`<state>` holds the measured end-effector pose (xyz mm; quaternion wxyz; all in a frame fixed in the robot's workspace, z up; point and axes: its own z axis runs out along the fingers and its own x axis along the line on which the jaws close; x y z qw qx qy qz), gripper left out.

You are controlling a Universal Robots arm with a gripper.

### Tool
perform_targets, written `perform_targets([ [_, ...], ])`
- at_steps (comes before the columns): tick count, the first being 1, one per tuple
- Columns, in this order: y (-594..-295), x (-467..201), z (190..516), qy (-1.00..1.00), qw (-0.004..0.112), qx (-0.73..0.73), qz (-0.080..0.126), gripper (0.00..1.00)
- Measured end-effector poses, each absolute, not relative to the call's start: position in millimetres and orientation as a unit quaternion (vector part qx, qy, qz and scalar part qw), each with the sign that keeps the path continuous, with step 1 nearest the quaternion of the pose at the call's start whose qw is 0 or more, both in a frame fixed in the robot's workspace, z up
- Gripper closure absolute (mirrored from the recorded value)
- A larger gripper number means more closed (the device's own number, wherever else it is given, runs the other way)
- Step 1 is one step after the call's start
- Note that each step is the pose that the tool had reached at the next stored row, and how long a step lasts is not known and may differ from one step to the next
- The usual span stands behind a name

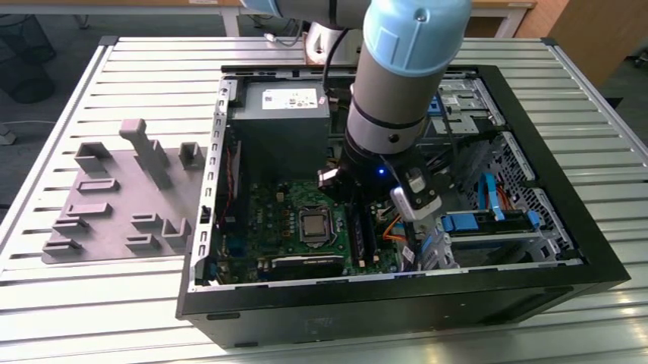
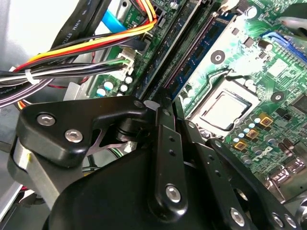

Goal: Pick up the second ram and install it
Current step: 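Insert the second ram into the second slot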

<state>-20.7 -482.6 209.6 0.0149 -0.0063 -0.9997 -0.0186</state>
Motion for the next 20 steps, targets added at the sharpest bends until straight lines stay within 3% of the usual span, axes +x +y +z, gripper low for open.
perform_targets([
  [11,-482.6,-20.7,209.3,-1.0,0.015,-0.006,-0.019,0.86],
  [13,-482.6,-20.7,209.2,-1.0,0.015,-0.006,-0.019,0.79],
  [15,-482.6,-20.7,209.2,-1.0,0.015,-0.006,-0.019,0.79],
  [16,-482.6,-20.7,209.2,-1.0,0.015,-0.006,-0.019,0.73],
  [20,-482.6,-20.7,214.2,-1.0,0.015,-0.006,-0.019,0.73],
])
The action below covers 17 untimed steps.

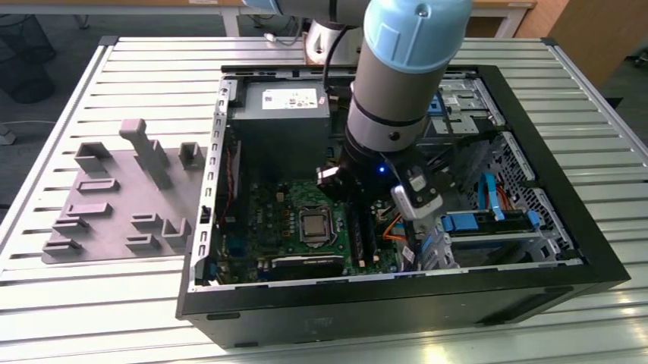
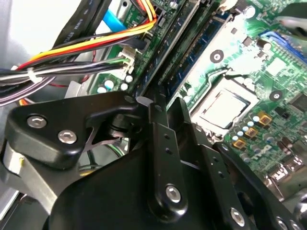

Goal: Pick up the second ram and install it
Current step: 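Insert the second ram into the second slot, then press down the second ram until it locks into place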

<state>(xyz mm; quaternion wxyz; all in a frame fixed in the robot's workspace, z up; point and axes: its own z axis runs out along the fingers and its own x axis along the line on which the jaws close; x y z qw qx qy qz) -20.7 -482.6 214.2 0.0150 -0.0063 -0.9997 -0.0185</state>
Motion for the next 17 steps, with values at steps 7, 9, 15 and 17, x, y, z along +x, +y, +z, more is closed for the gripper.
perform_targets([
  [7,-483,-21,231,-1.0,0.015,-0.006,-0.018,0.73],
  [9,-483,-21,231,-1.0,0.015,-0.006,-0.018,0.8],
  [15,-483,-21,231,-1.0,0.016,-0.006,-0.018,0.89],
  [17,-483,-21,231,-1.0,0.016,-0.006,-0.018,0.89],
])
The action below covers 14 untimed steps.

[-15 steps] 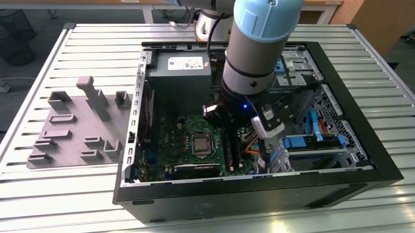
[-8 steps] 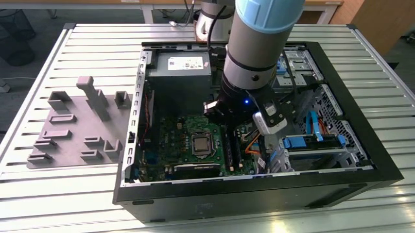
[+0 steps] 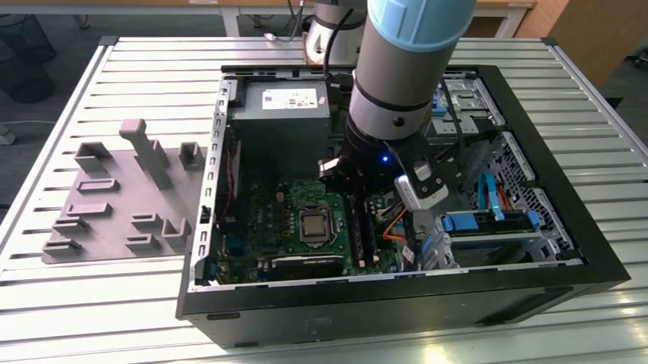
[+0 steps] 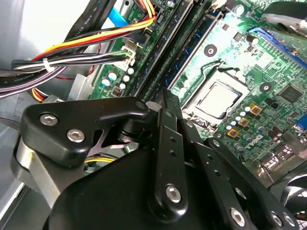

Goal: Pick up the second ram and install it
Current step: 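Press down the second ram until it locks into place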

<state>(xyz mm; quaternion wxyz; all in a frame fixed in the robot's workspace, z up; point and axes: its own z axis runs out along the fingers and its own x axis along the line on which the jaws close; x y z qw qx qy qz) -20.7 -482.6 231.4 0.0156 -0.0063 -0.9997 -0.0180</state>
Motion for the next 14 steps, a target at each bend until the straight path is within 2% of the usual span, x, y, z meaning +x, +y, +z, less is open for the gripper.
perform_targets([
  [14,-483,-21,218,-1.0,0.016,-0.006,-0.017,0.89],
])
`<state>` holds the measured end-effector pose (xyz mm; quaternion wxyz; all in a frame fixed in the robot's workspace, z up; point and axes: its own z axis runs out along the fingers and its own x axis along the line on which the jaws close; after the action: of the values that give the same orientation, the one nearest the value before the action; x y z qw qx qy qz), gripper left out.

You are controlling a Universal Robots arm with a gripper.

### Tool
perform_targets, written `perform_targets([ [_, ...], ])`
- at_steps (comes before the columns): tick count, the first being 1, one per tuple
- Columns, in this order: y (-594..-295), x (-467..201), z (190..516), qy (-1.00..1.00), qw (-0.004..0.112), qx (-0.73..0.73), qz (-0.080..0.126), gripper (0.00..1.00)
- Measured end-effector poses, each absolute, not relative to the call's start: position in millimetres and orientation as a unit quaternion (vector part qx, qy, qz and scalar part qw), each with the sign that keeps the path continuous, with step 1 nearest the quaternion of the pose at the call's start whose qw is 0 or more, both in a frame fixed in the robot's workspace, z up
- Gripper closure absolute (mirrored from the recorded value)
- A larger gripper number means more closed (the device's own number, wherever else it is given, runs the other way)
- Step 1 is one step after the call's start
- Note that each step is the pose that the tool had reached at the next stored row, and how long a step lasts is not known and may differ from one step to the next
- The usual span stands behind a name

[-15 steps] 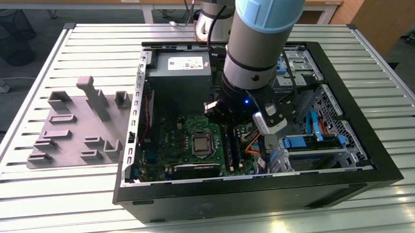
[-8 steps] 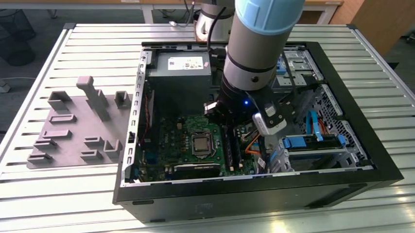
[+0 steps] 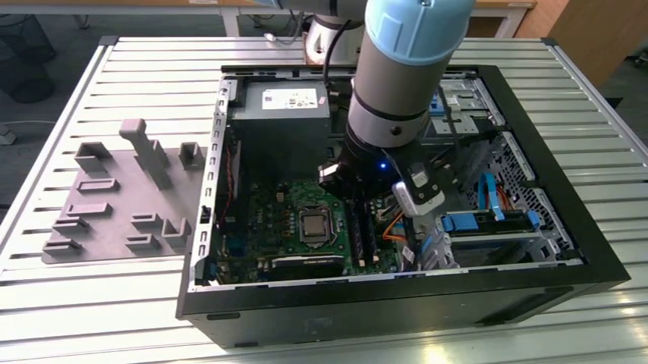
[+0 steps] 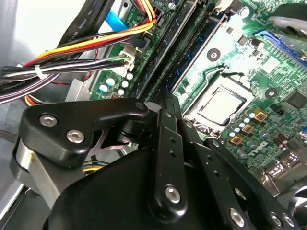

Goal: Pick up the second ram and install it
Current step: 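Press down the second ram until it locks into place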

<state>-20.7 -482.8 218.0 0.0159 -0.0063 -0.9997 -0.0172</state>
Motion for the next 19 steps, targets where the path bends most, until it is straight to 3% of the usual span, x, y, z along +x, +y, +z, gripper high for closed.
perform_targets([
  [19,-483,-21,241,-1.0,0.016,-0.006,-0.018,0.89],
])
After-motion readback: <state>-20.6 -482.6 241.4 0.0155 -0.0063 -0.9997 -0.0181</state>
